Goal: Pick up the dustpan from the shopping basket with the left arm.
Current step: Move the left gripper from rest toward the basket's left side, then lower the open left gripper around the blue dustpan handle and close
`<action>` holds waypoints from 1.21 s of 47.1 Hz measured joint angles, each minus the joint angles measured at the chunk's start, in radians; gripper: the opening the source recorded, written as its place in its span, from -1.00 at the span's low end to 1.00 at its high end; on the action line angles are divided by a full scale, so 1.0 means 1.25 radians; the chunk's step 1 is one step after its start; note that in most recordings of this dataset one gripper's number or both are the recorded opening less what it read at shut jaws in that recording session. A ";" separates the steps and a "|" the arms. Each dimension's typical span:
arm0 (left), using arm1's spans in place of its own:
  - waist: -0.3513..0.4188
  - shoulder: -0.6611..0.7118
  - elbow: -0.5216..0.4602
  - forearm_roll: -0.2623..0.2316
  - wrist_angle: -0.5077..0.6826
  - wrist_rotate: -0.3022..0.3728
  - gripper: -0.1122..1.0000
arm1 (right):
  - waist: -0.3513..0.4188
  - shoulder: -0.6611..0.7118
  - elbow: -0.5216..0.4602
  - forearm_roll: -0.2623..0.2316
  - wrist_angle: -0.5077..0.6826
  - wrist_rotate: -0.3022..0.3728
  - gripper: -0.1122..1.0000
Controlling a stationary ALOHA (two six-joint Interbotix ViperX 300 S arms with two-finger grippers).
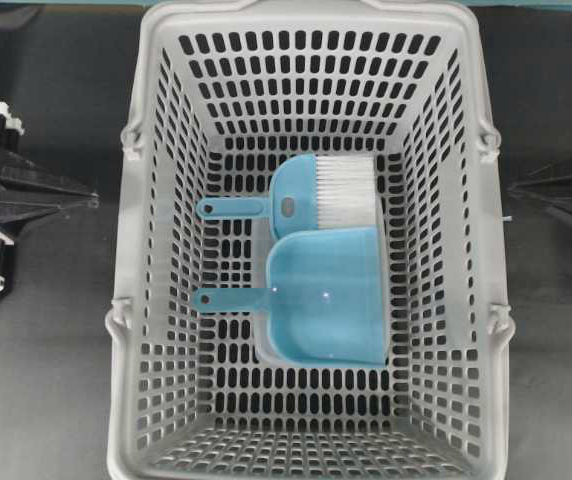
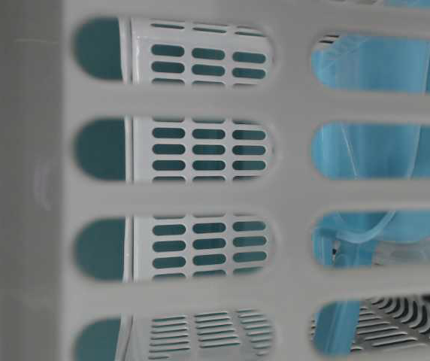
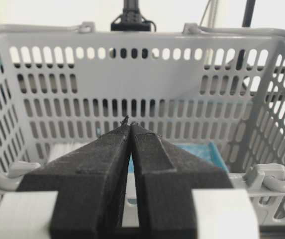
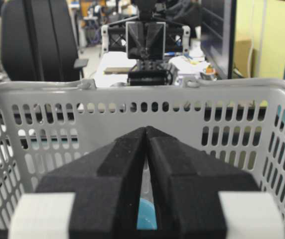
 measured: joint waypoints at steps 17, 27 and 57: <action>-0.015 0.038 -0.175 0.031 0.255 -0.016 -0.80 | -0.006 -0.009 -0.055 0.006 0.182 0.002 -0.79; -0.026 0.152 -0.358 0.031 0.535 -0.017 -0.80 | -0.006 -0.017 -0.101 0.007 0.315 0.002 -0.79; -0.047 0.540 -0.747 0.029 1.020 -0.017 -0.79 | -0.006 -0.039 -0.108 0.007 0.409 0.007 0.64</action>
